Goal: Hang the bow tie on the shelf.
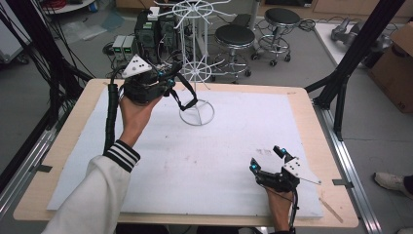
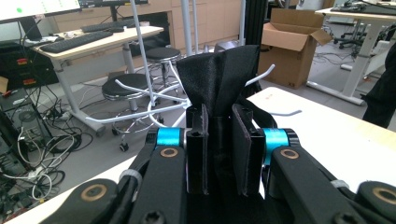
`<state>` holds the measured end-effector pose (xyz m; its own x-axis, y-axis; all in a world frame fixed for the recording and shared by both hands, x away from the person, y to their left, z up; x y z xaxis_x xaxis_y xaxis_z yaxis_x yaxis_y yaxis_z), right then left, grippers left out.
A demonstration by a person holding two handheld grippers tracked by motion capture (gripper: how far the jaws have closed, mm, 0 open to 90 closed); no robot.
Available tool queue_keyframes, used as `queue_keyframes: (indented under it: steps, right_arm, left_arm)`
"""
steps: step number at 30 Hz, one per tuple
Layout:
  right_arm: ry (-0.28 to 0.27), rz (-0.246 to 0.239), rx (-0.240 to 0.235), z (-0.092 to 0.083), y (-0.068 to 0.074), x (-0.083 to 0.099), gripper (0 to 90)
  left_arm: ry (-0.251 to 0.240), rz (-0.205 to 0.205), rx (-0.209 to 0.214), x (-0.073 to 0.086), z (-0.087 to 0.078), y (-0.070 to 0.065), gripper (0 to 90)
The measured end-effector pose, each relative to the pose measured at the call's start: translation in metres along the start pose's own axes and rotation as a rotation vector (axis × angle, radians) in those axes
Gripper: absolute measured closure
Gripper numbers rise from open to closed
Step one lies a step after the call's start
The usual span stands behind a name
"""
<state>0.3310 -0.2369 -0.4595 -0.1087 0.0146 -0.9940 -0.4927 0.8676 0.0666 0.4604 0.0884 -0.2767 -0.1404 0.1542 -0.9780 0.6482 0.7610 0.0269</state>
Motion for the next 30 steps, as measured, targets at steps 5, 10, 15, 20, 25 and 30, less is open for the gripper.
queue_keyframes:
  steps: [5,10,15,20,25,30]
  right_arm:
    - [0.000,0.000,0.000,0.000,0.000,0.000,3.4]
    - [0.002,0.000,0.000,0.000,0.000,0.000,3.4]
    - [0.001,-0.005,0.000,0.000,0.000,0.000,3.4]
    - [0.000,-0.008,-0.001,0.000,0.000,0.000,3.4]
    - [-0.001,-0.009,-0.001,0.000,0.000,0.000,3.4]
    - [-0.001,-0.008,-0.001,0.000,0.000,0.000,3.4]
  left_arm:
    - [0.011,-0.005,0.001,0.005,0.007,0.003,77.0]
    - [0.018,-0.008,0.005,0.009,0.013,0.003,77.0]
    - [0.035,-0.021,0.000,0.018,0.018,0.006,77.0]
    - [0.042,-0.016,0.000,0.020,0.020,0.006,77.0]
    - [0.065,-0.014,-0.004,0.025,0.023,0.006,77.0]
    - [0.079,-0.021,-0.012,0.034,0.025,0.008,77.0]
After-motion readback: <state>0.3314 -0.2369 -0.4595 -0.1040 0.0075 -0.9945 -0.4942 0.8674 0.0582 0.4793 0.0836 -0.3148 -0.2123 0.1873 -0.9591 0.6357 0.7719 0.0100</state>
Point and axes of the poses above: each handheld gripper's, and its own axes: z roughly forward along the jaws, x roughly out of its underside, y roughly to its left, the point moved 8 cm from there along z, roughly forward along the jaws
